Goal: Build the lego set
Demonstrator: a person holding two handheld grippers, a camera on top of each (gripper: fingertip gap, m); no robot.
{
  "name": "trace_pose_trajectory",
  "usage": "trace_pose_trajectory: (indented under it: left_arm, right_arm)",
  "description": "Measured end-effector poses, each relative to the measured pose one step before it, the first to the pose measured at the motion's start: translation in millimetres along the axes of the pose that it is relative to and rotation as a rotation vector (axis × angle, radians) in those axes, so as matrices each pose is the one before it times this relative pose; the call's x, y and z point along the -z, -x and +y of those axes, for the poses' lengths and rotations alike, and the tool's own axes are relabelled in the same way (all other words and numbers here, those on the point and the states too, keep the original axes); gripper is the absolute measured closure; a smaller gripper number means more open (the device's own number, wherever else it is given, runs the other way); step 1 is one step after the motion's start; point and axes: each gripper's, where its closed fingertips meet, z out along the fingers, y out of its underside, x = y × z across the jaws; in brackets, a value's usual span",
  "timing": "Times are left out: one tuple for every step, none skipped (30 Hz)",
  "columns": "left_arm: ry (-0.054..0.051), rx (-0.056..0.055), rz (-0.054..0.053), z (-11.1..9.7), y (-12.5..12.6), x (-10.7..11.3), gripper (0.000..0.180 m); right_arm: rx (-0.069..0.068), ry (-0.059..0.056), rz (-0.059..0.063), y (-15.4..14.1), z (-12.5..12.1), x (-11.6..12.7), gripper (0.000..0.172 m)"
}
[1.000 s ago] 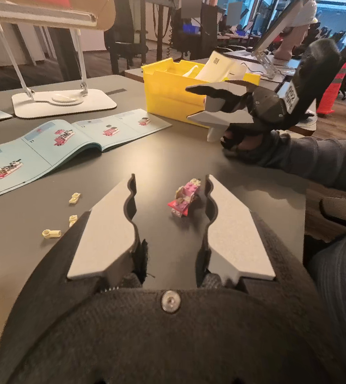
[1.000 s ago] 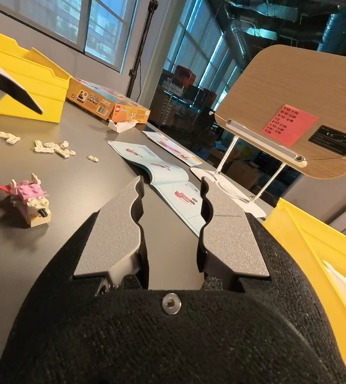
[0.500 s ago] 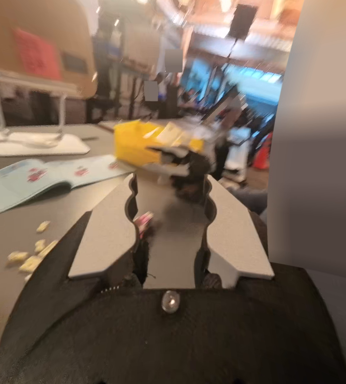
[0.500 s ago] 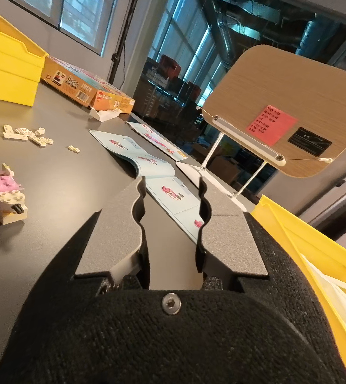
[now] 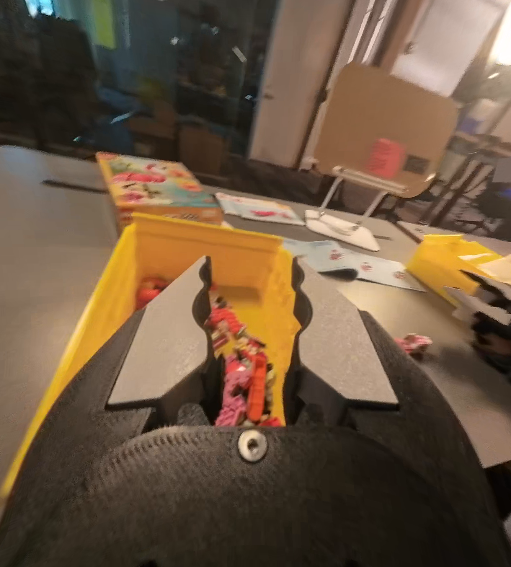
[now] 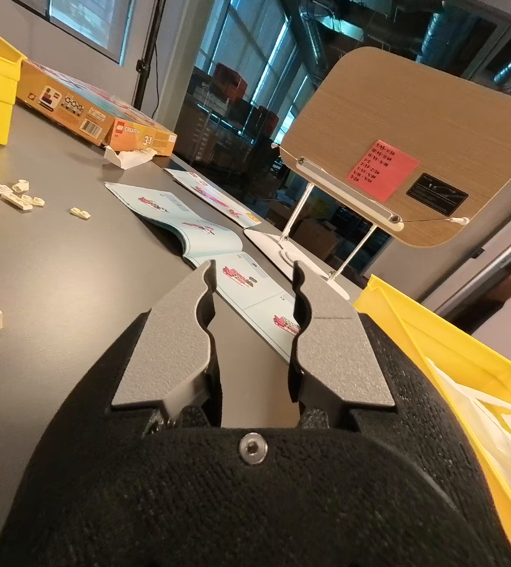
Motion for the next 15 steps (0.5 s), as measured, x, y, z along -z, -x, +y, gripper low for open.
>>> trace_pose_trajectory:
  left_arm:
    - [0.0381, 0.0023, -0.029, 6.14, 12.01, -0.08, 0.13]
    - [0.0475, 0.0004, -0.0185, 7.12, 9.39, -1.41, 0.131]
    - [0.0474, -0.0019, -0.0144, 6.95, 7.84, -2.5, 0.131]
    - [0.0418, -0.005, -0.005, 6.04, 5.2, -3.17, 0.132]
    - [0.0449, -0.0068, 0.0098, 5.93, 2.24, -3.76, 0.134]
    - [0.0518, -0.0092, 0.0201, 6.49, -0.01, -4.21, 0.136]
    - [0.0512, -0.0105, 0.0144, 5.96, 0.15, -4.59, 0.136]
    - [0.0373, -0.013, 0.0016, 4.14, 1.4, -4.46, 0.136]
    - [0.0283, -0.0155, -0.0019, 2.66, 1.46, -4.01, 0.137]
    - [0.0259, -0.0139, -0.001, 1.92, 1.07, -3.8, 0.138]
    - [0.0273, -0.011, -0.0026, 1.68, 1.32, -3.46, 0.137]
    - [0.0306, -0.0131, -0.0063, 1.86, 1.84, -2.82, 0.137]
    - [0.0303, -0.0141, -0.0094, 1.7, 2.56, -2.26, 0.137]
    - [0.0262, -0.0127, -0.0087, 1.07, 2.65, -1.63, 0.138]
    - [0.0223, -0.0105, -0.0059, 0.82, 2.37, -1.12, 0.14]
  right_arm:
    - [0.0014, 0.0017, 0.0027, -0.3, 0.27, -0.15, 0.124]
    - [0.0016, 0.0019, 0.0024, -0.2, 0.38, -0.24, 0.124]
    - [0.0018, 0.0028, 0.0031, -0.37, 0.42, -0.18, 0.124]
    - [0.0023, 0.0031, 0.0034, -0.37, 0.54, -0.35, 0.124]
    - [0.0025, 0.0027, 0.0023, -0.18, 0.56, -0.28, 0.125]
    - [0.002, 0.0027, 0.0002, 0.11, 0.47, -0.38, 0.125]
    - [0.0018, 0.0026, -0.0016, 0.41, 0.34, -0.27, 0.126]
    - [0.0018, 0.0022, -0.0009, 0.28, 0.28, -0.2, 0.128]
    - [0.0015, 0.0022, 0.001, 0.06, 0.27, -0.3, 0.129]
    - [0.0011, 0.0016, 0.0022, -0.19, 0.24, -0.26, 0.13]
    - [0.0008, 0.0012, 0.0033, -0.39, 0.22, -0.41, 0.13]
    - [0.0007, 0.0011, 0.0035, -0.42, 0.22, -0.31, 0.13]
    - [0.0007, 0.0006, 0.0031, -0.43, 0.2, -0.46, 0.13]
    - [0.0006, 0.0001, 0.0024, -0.32, -0.01, -0.29, 0.131]
    - [0.0008, -0.0004, 0.0019, -0.1, 0.05, -0.2, 0.131]
